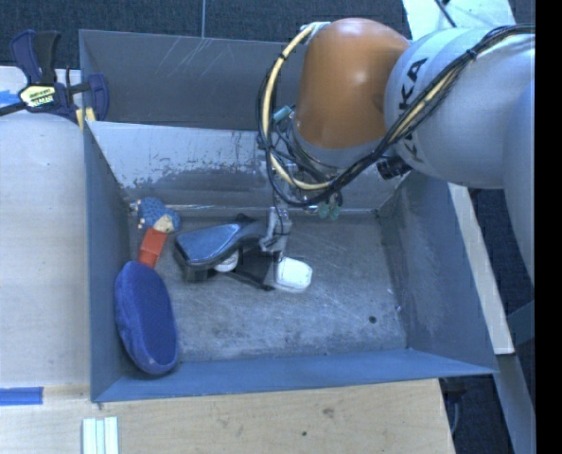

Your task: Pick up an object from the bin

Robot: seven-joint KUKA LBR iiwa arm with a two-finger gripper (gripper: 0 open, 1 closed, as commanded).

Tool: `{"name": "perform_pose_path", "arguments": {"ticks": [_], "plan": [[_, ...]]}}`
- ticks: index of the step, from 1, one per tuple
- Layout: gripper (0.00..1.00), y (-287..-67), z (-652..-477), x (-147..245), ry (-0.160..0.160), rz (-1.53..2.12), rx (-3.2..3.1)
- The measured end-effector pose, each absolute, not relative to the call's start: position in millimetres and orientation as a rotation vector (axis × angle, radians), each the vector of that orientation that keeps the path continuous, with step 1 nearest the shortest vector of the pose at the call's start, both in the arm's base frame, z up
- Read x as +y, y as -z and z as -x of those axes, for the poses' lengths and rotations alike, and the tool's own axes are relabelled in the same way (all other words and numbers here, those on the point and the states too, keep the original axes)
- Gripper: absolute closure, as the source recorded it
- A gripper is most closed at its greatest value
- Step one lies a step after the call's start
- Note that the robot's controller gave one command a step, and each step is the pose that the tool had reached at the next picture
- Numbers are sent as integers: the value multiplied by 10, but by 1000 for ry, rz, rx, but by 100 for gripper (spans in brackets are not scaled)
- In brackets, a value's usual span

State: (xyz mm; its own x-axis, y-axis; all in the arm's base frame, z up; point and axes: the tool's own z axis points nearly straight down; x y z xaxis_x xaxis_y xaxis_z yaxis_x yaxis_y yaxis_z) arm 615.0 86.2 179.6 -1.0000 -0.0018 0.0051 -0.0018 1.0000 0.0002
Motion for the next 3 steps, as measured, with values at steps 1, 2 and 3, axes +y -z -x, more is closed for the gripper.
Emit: {"name": "perform_pose_path", "arguments": {"ticks": [1,2,3], "plan": [[0,-693,-6216,1482,-11,-316,-3113],[100,-709,-6224,1481,-7,-310,-3118],[100,-736,-5803,1222,3,133,-3146]]}}
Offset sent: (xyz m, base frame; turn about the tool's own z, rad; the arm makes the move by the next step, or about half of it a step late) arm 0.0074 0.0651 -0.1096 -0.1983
